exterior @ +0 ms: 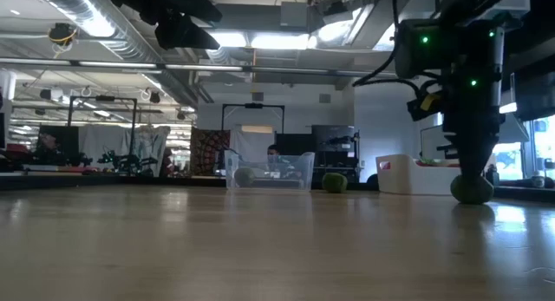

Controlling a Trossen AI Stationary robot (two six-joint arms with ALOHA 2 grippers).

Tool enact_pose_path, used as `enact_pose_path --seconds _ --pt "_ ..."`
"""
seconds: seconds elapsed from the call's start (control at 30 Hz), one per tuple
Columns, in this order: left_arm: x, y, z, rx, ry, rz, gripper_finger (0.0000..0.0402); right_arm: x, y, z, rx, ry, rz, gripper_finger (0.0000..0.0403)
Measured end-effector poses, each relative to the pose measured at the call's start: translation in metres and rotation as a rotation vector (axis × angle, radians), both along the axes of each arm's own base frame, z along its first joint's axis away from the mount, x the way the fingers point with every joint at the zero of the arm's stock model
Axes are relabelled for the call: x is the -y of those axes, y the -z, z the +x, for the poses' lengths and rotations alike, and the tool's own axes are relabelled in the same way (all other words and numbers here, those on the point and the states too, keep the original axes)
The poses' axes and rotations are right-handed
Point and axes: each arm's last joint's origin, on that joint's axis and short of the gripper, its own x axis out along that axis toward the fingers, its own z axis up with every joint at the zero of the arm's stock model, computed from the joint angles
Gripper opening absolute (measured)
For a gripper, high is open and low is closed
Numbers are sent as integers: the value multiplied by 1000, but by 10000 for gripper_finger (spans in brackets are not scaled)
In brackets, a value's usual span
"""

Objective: Sort produce into baskets
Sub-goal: Put the green lime into the transparent bin

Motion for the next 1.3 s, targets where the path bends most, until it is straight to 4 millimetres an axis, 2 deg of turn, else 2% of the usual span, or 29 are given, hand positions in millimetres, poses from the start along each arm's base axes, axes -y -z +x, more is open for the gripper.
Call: enact_pose_path --seconds 0.17,0.23,0.5,0.63,0.83,1.0,1.2,1.3 --pt "0 0 0 -2 6 14 347 12 9 -6 -13 64 1 273" --pt "1 -1 0 4 8 11 347 14 11 -7 -7 67 21 259" --pt "2 0 0 2 15 15 347 13 19 -4 48 2 23 133" --pt "2 -1 0 2 15 15 347 14 17 -1 60 -34 -15 94" --pt "2 -1 0 8 4 9 347 16 -9 17 123 -119 -46 100" --pt "1 -1 0 8 -3 8 347 20 -33 39 274 -202 -167 108" --pt "0 0 1 4 -5 16 347 24 -44 62 441 -404 -271 111" --pt "0 3 3 -15 1 31 347 31 -48 74 520 -468 -348 111"
